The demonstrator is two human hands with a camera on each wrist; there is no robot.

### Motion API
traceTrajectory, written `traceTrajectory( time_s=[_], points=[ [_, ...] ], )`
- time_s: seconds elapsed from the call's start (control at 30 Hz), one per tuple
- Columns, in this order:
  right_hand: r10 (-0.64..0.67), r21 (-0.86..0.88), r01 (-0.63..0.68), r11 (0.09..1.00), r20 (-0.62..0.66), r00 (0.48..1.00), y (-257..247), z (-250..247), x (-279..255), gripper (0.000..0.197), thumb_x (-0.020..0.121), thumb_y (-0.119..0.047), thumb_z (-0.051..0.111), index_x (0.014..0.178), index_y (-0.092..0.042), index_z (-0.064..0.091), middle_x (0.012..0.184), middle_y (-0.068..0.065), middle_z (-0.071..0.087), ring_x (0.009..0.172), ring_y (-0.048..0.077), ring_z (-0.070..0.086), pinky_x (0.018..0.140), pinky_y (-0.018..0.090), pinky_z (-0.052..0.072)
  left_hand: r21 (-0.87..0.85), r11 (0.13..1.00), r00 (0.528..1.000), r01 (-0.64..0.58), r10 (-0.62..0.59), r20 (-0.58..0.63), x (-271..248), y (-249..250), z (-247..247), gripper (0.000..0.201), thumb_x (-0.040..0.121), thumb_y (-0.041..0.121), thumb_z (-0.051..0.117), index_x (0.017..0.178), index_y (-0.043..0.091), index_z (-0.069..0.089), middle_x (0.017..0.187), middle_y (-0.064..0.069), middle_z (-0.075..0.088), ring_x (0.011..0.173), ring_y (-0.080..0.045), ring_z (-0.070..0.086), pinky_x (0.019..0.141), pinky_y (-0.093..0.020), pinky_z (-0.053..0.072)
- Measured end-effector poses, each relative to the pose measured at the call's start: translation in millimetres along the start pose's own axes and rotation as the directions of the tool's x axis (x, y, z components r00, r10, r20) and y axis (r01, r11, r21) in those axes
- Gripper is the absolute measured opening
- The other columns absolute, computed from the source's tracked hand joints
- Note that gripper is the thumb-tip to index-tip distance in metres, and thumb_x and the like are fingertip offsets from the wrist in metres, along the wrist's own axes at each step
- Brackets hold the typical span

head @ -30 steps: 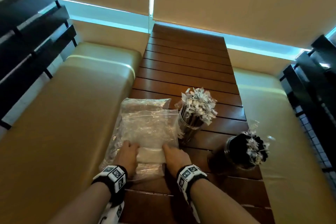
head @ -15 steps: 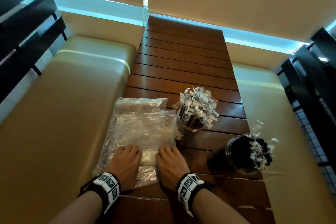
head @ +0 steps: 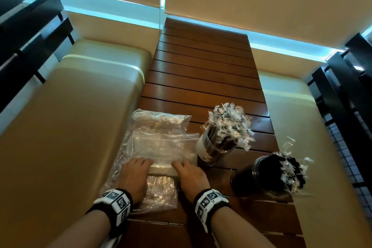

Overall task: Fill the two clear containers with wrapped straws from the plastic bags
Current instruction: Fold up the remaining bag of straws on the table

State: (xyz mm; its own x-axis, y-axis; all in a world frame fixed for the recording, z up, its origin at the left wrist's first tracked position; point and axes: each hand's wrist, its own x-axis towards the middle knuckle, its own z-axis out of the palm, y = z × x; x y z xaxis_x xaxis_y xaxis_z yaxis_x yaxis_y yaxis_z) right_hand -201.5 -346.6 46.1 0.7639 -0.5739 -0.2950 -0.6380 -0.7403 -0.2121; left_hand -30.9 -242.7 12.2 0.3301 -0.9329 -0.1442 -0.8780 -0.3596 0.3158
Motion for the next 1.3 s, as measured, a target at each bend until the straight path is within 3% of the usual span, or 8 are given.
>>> traceTrajectory(
  time_s=[0.17,0.3,0.53,0.67,0.77,0.97,1.1,1.3],
  points=[
    [0.027,0.03,-0.025,0.999,-0.046,0.999,-4,2,7,0.042,0.094,-0.006,0.051,0.13,-0.021,0.034,0.128,0.009,0.037,0.1,0.034,0.057,0.073,0.042,0.054,-0.146,0.971,0.98,0.189,-0.197,-0.043,9,6,-8,0.032,0.084,0.006,0.06,0.106,0.027,0.048,0.11,0.001,0.043,0.073,-0.015,0.053,0.068,-0.032,0.054],
    [-0.026,-0.103,0.02,0.994,-0.064,0.998,-6,3,11,0.034,0.081,-0.012,0.068,0.112,-0.014,0.054,0.116,0.013,0.048,0.098,0.035,0.056,0.063,0.04,0.054,-0.236,0.934,0.952,0.268,-0.295,-0.084,19,9,-12,0.018,0.088,0.011,0.057,0.091,0.024,0.046,0.106,0.0,0.037,0.077,-0.02,0.053,0.064,-0.033,0.052],
    [-0.065,-0.373,0.066,0.926,0.015,0.998,-11,15,-3,0.04,0.067,-0.029,0.068,0.1,-0.007,0.064,0.096,0.014,0.059,0.083,0.032,0.055,0.073,0.042,0.048,0.164,0.98,0.993,-0.116,0.116,0.011,10,5,-17,0.056,0.037,0.007,0.091,0.085,0.015,0.063,0.085,-0.002,0.057,0.073,-0.02,0.057,0.039,-0.025,0.049],
    [-0.035,-0.339,0.024,0.94,-0.026,0.999,-11,17,6,0.023,0.08,-0.018,0.064,0.101,-0.009,0.064,0.096,0.012,0.064,0.083,0.031,0.062,0.074,0.041,0.052,0.178,0.943,0.959,-0.282,0.282,0.023,1,-8,-7,0.045,0.059,0.024,0.087,0.095,0.021,0.059,0.092,0.001,0.058,0.077,-0.015,0.058,0.05,-0.023,0.054],
    [-0.038,-0.305,0.029,0.952,-0.023,0.999,-10,17,9,0.022,0.086,-0.017,0.059,0.106,-0.008,0.06,0.101,0.013,0.064,0.087,0.033,0.064,0.078,0.043,0.052,0.131,0.965,0.974,-0.227,0.225,0.029,-4,-15,-3,0.045,0.074,0.021,0.077,0.109,0.024,0.049,0.106,0.001,0.045,0.081,-0.012,0.054,0.058,-0.021,0.055],
    [-0.036,-0.111,0.036,0.993,-0.003,0.999,-10,8,9,0.029,0.092,-0.011,0.05,0.12,-0.013,0.045,0.111,0.01,0.059,0.095,0.033,0.061,0.082,0.043,0.05,0.179,0.975,0.99,-0.131,0.139,-0.036,2,-8,-12,0.055,0.062,0.015,0.084,0.111,0.023,0.059,0.117,-0.005,0.055,0.099,-0.023,0.061,0.07,-0.031,0.056],
    [0.022,0.079,-0.016,0.997,-0.084,0.996,-10,2,9,0.039,0.094,-0.011,0.051,0.128,-0.021,0.034,0.118,0.005,0.048,0.09,0.03,0.06,0.066,0.036,0.049,0.113,0.992,0.998,-0.058,0.057,0.014,15,-9,-21,0.038,0.08,0.016,0.067,0.113,0.033,0.058,0.113,0.007,0.052,0.105,-0.015,0.05,0.085,-0.033,0.045],
    [-0.138,-0.288,0.082,0.954,-0.178,0.974,-11,6,4,0.031,0.091,-0.046,0.046,0.097,-0.02,0.062,0.098,0.004,0.058,0.084,0.025,0.054,0.068,0.04,0.043,0.093,0.996,0.983,0.011,-0.028,0.183,32,-4,-22,0.032,0.086,0.019,0.049,0.117,0.026,0.051,0.12,0.004,0.046,0.116,-0.021,0.04,0.094,-0.039,0.043]
  ],
)
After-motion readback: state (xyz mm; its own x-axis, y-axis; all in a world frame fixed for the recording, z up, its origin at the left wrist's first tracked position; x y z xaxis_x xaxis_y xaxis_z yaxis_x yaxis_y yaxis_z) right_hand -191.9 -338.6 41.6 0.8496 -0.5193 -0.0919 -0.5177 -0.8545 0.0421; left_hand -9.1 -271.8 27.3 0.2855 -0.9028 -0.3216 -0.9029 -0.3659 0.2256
